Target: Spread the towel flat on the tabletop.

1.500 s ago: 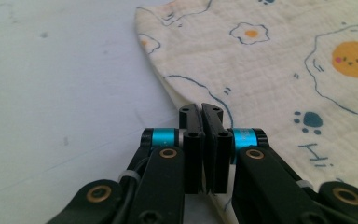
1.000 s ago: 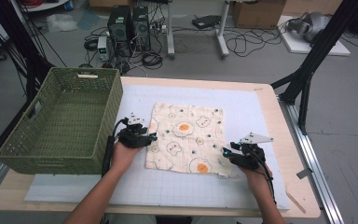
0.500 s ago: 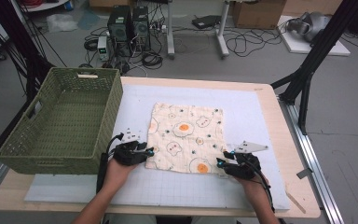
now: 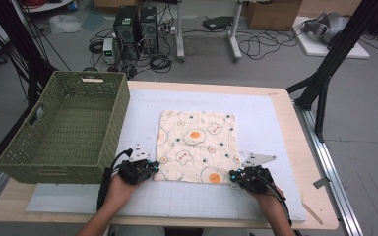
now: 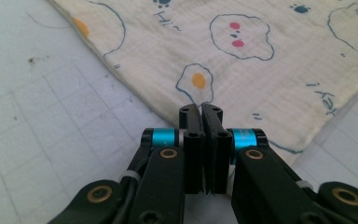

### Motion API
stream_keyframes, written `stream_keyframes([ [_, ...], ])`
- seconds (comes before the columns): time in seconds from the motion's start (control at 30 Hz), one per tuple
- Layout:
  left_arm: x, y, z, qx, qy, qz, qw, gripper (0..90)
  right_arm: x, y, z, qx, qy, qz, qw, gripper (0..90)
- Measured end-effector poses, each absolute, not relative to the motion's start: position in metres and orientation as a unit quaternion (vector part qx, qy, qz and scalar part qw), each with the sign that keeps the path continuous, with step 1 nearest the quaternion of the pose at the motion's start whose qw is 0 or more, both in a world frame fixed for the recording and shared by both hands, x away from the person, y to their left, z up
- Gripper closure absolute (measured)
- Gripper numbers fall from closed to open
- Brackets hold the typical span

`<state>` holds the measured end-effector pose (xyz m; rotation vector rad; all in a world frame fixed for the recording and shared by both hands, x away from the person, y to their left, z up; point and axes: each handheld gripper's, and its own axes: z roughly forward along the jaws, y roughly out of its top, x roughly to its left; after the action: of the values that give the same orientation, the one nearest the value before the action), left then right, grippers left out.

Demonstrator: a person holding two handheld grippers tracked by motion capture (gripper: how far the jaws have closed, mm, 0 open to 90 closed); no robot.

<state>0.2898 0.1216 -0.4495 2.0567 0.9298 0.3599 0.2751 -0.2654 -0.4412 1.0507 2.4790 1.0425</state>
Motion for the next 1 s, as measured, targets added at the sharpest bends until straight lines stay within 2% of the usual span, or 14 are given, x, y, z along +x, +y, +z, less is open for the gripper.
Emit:
stream_keyframes([
  [0.47,0.273,0.126,-0.449,0.824,0.358,0.129,0.420,87.1,0.260,-0.276,-0.438,0.350,0.862,0.351,0.106,89.0],
  [0.5,0.273,0.127,-0.449,0.823,0.358,0.129,0.421,87.0,0.259,-0.278,-0.438,0.350,0.862,0.352,0.104,85.7],
  [0.57,0.272,0.129,-0.449,0.815,0.365,0.133,0.430,83.0,0.259,-0.281,-0.438,0.360,0.854,0.359,0.110,67.3],
  [0.63,0.276,0.131,-0.449,0.798,0.381,0.134,0.447,63.8,0.259,-0.286,-0.436,0.369,0.840,0.375,0.128,60.0],
  [0.7,0.280,0.134,-0.447,0.782,0.392,0.134,0.466,52.5,0.260,-0.290,-0.432,0.388,0.821,0.390,0.155,48.3],
  [0.77,0.284,0.136,-0.445,0.768,0.396,0.133,0.486,45.5,0.262,-0.297,-0.428,0.406,0.799,0.410,0.170,42.5],
  [0.87,0.290,0.138,-0.442,0.756,0.389,0.137,0.508,39.8,0.264,-0.306,-0.425,0.422,0.775,0.430,0.191,38.4],
  [1.0,0.298,0.140,-0.440,0.742,0.396,0.114,0.528,38.5,0.267,-0.312,-0.423,0.437,0.759,0.438,0.206,33.0],
])
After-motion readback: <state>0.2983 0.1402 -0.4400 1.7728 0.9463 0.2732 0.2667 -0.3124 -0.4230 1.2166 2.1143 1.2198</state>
